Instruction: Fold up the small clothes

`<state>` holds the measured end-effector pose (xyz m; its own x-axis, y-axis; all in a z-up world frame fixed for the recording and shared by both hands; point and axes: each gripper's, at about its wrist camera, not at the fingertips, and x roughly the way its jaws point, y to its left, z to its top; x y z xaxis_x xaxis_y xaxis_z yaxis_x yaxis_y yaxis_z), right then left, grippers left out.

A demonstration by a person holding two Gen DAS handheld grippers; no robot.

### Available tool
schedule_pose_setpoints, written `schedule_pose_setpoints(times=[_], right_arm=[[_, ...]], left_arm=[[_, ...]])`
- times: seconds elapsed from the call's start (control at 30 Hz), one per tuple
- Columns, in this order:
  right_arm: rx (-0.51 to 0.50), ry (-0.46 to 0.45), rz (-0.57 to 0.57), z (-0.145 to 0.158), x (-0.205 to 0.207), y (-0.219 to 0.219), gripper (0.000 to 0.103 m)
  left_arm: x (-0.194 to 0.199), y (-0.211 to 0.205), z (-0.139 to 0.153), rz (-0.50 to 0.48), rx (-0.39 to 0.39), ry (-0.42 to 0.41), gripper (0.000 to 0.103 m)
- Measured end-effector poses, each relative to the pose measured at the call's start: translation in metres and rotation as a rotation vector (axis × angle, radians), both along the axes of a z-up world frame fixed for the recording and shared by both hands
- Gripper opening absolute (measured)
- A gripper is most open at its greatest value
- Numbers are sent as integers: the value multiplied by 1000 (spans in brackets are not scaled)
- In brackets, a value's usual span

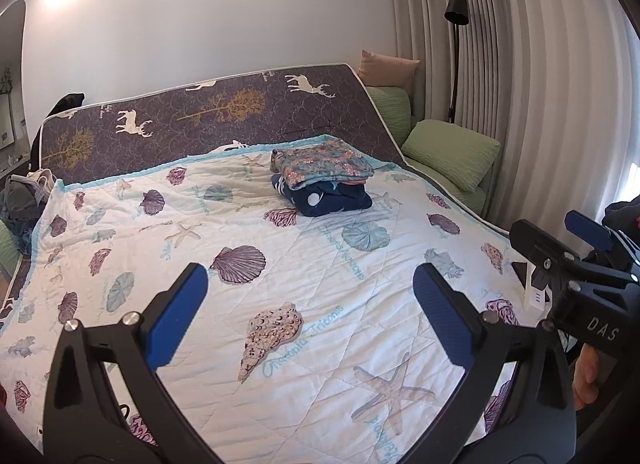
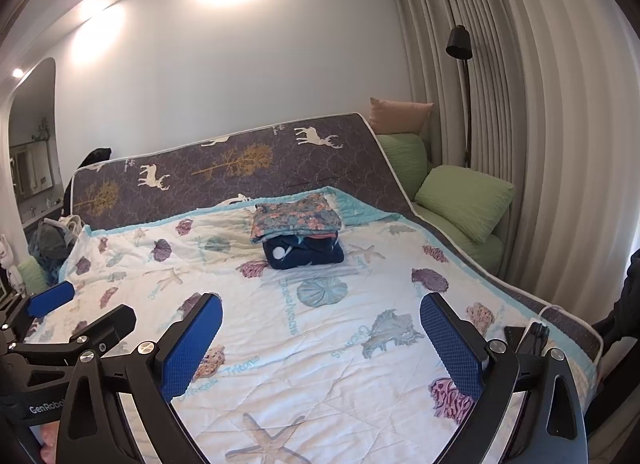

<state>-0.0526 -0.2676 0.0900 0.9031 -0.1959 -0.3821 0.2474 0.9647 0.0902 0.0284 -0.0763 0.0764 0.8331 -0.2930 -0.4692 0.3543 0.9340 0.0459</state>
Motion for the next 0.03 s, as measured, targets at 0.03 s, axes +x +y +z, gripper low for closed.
schedule_pose_setpoints(times=[0.03], right_arm=[[1,3,3,0,0,0,101]], left_arm=[[0,0,-1,2,0,3,102]])
